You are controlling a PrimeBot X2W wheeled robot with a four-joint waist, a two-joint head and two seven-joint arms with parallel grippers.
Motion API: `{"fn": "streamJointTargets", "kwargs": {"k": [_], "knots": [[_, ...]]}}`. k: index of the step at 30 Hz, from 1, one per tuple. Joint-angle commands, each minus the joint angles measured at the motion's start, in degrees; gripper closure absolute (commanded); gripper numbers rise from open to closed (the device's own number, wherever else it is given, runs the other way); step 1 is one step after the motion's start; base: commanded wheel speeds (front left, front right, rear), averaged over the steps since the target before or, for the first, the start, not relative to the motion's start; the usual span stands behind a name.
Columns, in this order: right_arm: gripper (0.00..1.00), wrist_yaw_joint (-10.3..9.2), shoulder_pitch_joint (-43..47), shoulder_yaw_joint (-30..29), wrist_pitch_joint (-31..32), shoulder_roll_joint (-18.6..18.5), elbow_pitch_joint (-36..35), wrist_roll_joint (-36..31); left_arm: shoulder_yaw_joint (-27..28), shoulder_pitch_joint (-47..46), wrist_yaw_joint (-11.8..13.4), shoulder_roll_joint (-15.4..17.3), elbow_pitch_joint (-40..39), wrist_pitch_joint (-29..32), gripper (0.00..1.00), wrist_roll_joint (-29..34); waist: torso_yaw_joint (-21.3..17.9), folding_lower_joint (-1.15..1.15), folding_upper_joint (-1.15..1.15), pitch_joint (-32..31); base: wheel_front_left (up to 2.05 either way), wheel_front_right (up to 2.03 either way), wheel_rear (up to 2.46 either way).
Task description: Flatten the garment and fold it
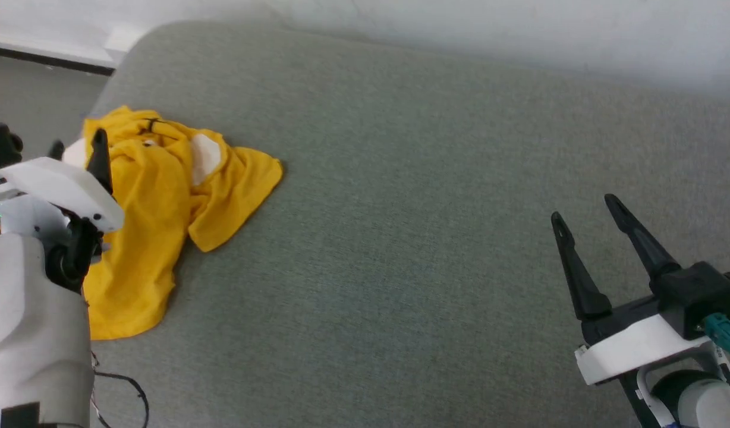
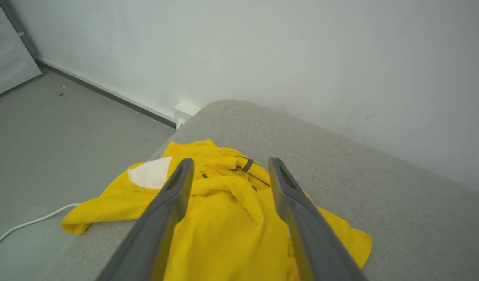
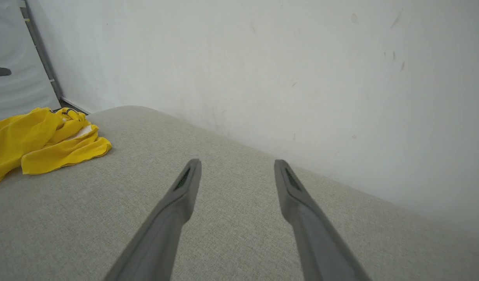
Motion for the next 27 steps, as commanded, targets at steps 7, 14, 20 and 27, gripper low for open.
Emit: {"fn": "streamJointTargets", "kwargs": {"k": [7,14,20,27], "knots": [[0.0,-0.05,-2.54,1.06,-0.42,-1.44,-0.85,1.58,2.21,-5.24,0.04,-0.4,16.5,9.48,0.0,-6.26,-5.35,-0.02,0.0,8.1,0.0,0.0,0.0],[0.0,-0.05,-4.2,2.88,-1.64,-1.64,0.15,3.63,1.8,-7.59,4.72,0.63,27.48,18.22,0.53,-7.3,-6.17,-0.02,0.0,8.75,0.0,0.0,0.0],[0.0,-0.05,-3.93,3.1,-3.43,-0.22,3.04,4.96,-0.32,-7.99,4.78,2.62,26.32,13.49,1.0,-4.79,-6.71,-0.02,0.0,4.26,0.0,0.0,0.0],[0.0,-0.05,-2.52,2.76,-6.24,2.58,6.76,5.44,-4.33,-11.01,3.38,7.16,19.72,-1.22,1.0,0.9,-7.17,-0.02,0.0,-3.36,0.0,0.0,0.0]]}}
